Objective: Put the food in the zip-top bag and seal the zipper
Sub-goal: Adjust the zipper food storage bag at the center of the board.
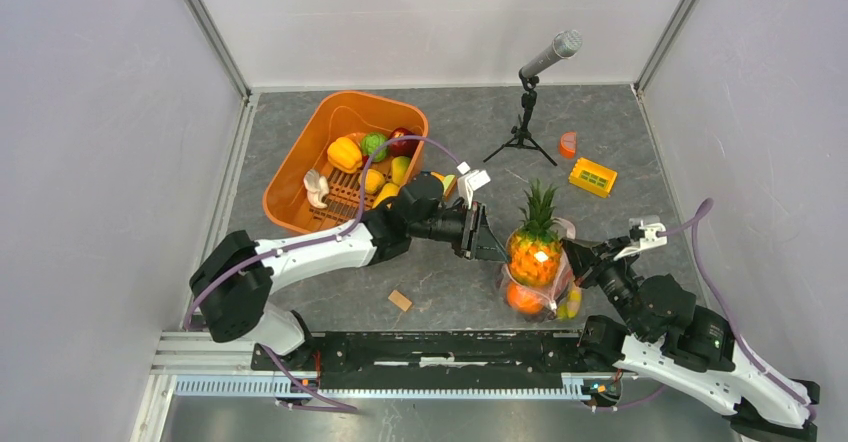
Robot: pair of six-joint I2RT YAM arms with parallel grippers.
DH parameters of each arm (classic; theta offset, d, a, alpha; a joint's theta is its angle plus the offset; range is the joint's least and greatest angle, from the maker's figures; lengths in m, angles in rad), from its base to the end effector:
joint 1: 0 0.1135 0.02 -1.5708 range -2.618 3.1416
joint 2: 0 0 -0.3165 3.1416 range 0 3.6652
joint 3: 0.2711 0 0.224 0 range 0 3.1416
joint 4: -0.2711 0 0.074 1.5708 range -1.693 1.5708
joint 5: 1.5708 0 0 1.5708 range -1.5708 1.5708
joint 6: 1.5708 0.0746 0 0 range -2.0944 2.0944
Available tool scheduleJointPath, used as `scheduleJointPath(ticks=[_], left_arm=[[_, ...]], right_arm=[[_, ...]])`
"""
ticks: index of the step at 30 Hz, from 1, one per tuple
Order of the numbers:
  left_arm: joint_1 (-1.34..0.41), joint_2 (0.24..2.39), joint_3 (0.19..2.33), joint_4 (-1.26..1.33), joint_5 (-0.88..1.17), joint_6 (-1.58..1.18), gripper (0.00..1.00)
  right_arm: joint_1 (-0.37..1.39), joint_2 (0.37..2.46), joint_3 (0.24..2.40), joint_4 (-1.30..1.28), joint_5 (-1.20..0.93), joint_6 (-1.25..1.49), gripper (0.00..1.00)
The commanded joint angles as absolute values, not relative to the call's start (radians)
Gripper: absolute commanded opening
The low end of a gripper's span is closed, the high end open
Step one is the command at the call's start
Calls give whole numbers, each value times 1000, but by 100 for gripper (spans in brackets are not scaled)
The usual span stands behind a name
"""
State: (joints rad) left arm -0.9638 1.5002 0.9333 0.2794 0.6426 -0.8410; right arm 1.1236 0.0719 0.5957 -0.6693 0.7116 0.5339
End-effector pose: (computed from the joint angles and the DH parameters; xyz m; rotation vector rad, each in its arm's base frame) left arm 0.1573 -0.3049 0.3260 0.6747 2.1423 -1.7276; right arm 0.0397 -0.0298 0.2772 0.0273 1.7207 0.6322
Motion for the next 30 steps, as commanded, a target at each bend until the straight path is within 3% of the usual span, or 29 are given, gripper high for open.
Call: scheduleJointPath(ticks=[1, 12, 21, 25, 30], left_arm=[[-973, 1466, 987, 216, 574, -764, 33], [-977, 1443, 1018, 157, 521, -732, 3], [-977, 1301, 1108, -47, 380, -610, 2], [-976, 1260, 1229, -282, 228, -509, 2], [-976, 1219, 1312, -430, 81, -463, 2]], right_arm=[[1127, 97, 586, -604, 662, 528, 3], [1128, 72, 588, -493, 612, 482, 3], [1128, 142, 620, -430, 573, 425, 3], [1128, 186, 651, -390, 550, 407, 3], [1128, 326, 776, -501, 659, 427, 3]])
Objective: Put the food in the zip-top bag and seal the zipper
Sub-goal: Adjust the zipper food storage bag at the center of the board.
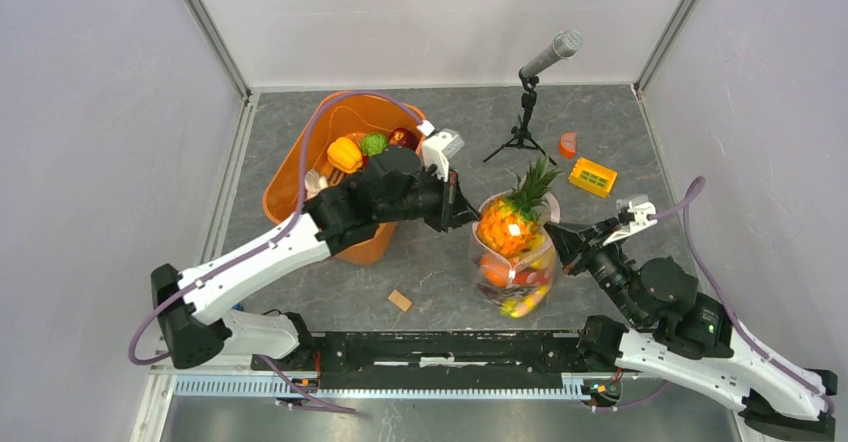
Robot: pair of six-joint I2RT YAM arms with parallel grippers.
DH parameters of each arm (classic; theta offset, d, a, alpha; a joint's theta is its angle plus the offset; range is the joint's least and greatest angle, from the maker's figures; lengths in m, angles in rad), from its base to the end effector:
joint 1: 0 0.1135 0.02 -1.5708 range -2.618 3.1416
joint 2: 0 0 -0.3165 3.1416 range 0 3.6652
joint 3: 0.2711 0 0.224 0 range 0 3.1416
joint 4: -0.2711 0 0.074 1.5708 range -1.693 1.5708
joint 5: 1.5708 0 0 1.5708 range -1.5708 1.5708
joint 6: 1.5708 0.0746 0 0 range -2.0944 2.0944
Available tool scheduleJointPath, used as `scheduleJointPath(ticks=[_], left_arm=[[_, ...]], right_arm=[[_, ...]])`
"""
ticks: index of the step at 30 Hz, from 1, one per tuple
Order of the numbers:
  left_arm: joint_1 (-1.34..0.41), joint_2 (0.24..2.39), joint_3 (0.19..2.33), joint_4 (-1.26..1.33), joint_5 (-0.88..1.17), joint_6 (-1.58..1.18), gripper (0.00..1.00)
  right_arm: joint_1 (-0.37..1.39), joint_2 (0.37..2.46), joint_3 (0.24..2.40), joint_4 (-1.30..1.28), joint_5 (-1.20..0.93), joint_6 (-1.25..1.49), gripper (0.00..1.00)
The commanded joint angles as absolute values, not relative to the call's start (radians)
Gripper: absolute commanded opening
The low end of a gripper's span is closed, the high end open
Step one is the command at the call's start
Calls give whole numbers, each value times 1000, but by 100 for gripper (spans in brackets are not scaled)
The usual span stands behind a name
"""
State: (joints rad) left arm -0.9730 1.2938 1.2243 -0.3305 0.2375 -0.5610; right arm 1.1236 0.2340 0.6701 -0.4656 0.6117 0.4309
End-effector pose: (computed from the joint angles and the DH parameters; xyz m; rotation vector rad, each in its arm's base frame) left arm 0.1475 -0.2478 0.4057 0.6114 2.0874 -1.1838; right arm 0.0462 -0.0028 0.3284 -0.0802 1.6401 0.7157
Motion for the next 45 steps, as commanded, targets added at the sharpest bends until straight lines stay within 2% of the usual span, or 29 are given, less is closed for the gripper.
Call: scheduleJointPath(ticks=[1, 3, 6, 9, 15, 18, 23, 25, 28, 32, 33, 36, 38, 42, 43, 44, 45], left_arm=[[-976, 1217, 1310, -439, 54, -458, 2], [-973, 1232, 1318, -483, 5, -448, 2], [-974, 1236, 1310, -527, -93, -434, 2], [-967, 1199, 1293, -521, -177, -422, 2], [-949, 1137, 1366, -479, -80, -400, 2], [-950, 1126, 1400, -472, 31, -394, 2], [-950, 1105, 1324, -330, 173, -451, 2], [-950, 1078, 1310, -303, 168, -451, 2], [-949, 1058, 1292, -336, 82, -437, 2], [-948, 1064, 1284, -389, 64, -436, 2], [-949, 1061, 1279, -400, 37, -434, 2], [-951, 1012, 1255, -337, 110, -458, 2], [-951, 978, 1254, -326, 98, -448, 2], [-951, 1015, 1284, -464, -59, -393, 3], [-951, 1021, 1271, -466, -40, -390, 5], [-951, 1021, 1248, -454, -30, -393, 13], [-951, 1020, 1224, -438, -33, -394, 28]], right_arm=[[1127, 351, 786, -498, 655, 414, 4], [1127, 397, 809, -515, 665, 404, 4], [1127, 447, 857, -595, 788, 462, 3], [1127, 439, 857, -546, 796, 416, 3], [1127, 410, 877, -366, 644, 298, 3], [1128, 387, 837, -254, 540, 256, 4], [1127, 540, 878, -420, 747, 329, 2], [1127, 566, 880, -416, 785, 337, 4], [1127, 585, 841, -330, 671, 273, 6], [1127, 603, 852, -376, 801, 363, 2], [1128, 580, 820, -312, 789, 344, 2], [1127, 520, 775, -125, 539, 257, 1], [1127, 499, 770, -49, 447, 230, 2], [1127, 544, 788, -142, 550, 252, 3], [1128, 568, 794, -176, 560, 271, 2], [1127, 589, 790, -198, 559, 290, 2], [1127, 610, 778, -203, 553, 306, 2]])
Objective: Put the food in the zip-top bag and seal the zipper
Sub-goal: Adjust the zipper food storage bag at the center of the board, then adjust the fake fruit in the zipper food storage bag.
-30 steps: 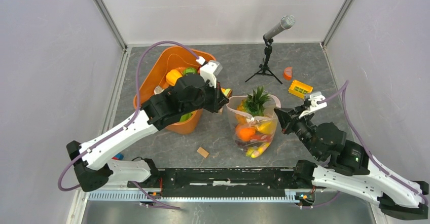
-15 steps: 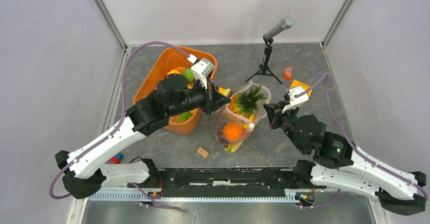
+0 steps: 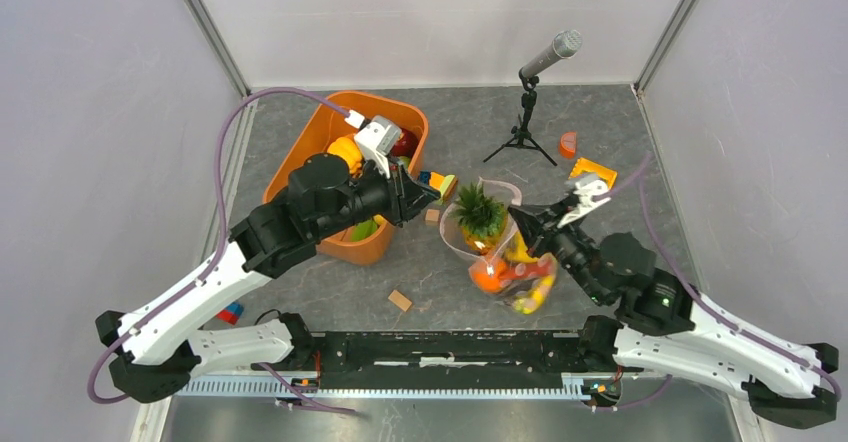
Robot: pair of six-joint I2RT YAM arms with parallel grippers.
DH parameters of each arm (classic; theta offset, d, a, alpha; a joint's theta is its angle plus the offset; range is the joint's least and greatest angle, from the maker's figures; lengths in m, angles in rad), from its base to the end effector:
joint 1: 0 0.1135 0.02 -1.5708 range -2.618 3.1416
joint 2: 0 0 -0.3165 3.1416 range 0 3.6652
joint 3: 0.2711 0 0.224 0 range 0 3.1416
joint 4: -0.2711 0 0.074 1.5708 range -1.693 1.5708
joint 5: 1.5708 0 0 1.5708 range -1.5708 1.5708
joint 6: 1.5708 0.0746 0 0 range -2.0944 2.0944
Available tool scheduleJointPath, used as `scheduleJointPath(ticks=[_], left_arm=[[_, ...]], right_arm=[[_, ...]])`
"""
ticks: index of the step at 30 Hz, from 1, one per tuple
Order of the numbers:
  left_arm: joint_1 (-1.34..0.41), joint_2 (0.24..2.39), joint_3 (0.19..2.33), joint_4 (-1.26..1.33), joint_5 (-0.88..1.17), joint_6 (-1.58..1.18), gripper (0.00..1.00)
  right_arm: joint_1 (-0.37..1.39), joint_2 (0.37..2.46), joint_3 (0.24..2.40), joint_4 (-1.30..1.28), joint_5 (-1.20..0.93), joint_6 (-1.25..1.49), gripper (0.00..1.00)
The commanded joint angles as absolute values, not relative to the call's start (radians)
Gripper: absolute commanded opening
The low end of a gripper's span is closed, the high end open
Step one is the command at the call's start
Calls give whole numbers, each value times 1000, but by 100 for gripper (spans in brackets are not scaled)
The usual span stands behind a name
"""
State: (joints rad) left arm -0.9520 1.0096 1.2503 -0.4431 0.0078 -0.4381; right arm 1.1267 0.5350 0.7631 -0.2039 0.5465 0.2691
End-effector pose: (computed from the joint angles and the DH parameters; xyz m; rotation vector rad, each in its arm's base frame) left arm 0.1111 -0.1571 0.4613 0.4855 1.8242 -0.9917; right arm 0.0703 0.0575 0.3854 -0.2364 1.5726 0.6781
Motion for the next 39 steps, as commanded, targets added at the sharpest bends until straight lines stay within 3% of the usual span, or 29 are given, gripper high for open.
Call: scheduleJointPath(ticks=[1, 5, 14, 21, 30, 39], left_arm=[[-950, 1017, 1200, -426, -47, -394, 39], [-950, 1003, 1180, -405, -43, -371, 68], [-950, 1101, 1157, -420, 3, -311, 89], [-951, 1199, 1173, -428, 113, -329, 95], [-951, 1174, 1267, -492, 217, 73, 100], [-953, 1354, 1441, -720, 478, 290, 100]], right_arm=[[1127, 619, 758, -196, 545, 320, 1], [1127, 629, 713, -148, 519, 343, 1], [1127, 603, 737, -134, 512, 316, 1], [1127, 590, 728, -137, 501, 323, 1], [1127, 579, 723, -132, 461, 317, 1], [1127, 540, 693, -106, 389, 294, 1]])
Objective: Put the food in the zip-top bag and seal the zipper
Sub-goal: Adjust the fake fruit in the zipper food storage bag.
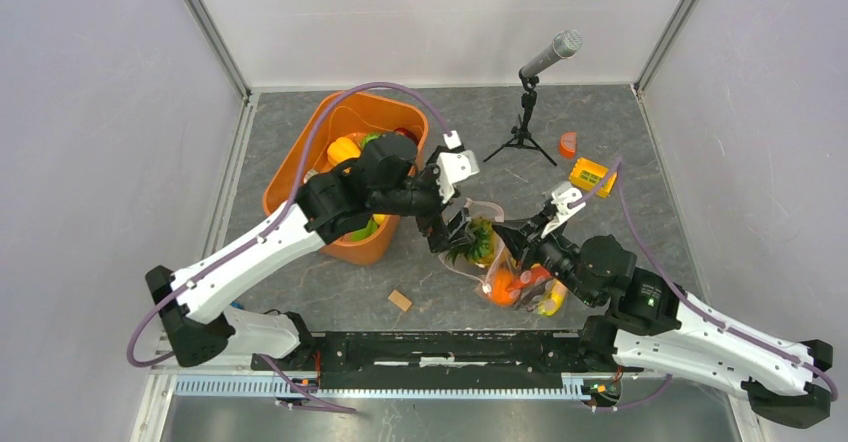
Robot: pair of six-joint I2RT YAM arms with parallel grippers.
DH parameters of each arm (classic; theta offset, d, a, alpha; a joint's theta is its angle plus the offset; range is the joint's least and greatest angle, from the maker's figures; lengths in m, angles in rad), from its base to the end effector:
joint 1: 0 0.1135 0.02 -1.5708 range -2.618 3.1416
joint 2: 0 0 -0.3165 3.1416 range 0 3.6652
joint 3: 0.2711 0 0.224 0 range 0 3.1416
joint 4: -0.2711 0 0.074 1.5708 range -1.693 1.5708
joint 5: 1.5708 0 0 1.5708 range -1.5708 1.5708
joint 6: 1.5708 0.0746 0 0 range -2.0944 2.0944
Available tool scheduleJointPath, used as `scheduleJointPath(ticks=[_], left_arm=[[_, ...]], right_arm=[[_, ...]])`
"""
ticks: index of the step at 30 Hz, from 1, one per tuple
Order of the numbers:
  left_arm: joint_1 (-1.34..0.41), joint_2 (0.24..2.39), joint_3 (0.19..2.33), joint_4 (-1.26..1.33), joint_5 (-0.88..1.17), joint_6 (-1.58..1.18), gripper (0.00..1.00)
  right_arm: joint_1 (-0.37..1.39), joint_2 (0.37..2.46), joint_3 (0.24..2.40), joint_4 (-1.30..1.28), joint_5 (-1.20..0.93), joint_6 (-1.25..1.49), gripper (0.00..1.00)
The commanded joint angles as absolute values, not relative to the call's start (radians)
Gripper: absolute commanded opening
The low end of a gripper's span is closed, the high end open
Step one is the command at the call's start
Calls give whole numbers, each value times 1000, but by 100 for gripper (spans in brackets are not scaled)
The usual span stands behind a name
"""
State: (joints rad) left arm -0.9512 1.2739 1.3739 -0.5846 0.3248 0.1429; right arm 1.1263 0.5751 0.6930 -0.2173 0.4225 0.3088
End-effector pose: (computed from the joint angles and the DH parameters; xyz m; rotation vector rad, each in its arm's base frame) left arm 0.1340 -0.2289 0.4300 1.2837 1.7039 -0.8238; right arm 0.0719 0.0799 0.3565 -0.3691 1.6740 0.7298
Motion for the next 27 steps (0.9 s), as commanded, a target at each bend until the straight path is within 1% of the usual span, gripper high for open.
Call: scheduleJointPath(ticks=[1, 6, 14, 16, 19, 23, 27], left_arm=[[-952, 1369, 1448, -749, 488, 299, 100], [-966, 1403, 1454, -805, 482, 286, 100], [-999, 1470, 1482, -869, 360, 246, 99], [-1023, 1460, 1473, -836, 309, 222, 99], [-1060, 1446, 1450, -766, 147, 192, 100], [-1069, 1410, 1412, -682, 29, 165, 100], [-1074, 1416, 1393, -689, 45, 201, 100]], right_arm=[[1127, 534, 691, -105, 388, 293, 1], [1127, 521, 686, -103, 396, 293, 1], [1128, 513, 670, -92, 394, 300, 1], [1128, 512, 667, -90, 393, 301, 1], [1128, 511, 665, -83, 384, 303, 2], [1127, 511, 655, -72, 375, 305, 2], [1128, 511, 647, -59, 370, 306, 2]])
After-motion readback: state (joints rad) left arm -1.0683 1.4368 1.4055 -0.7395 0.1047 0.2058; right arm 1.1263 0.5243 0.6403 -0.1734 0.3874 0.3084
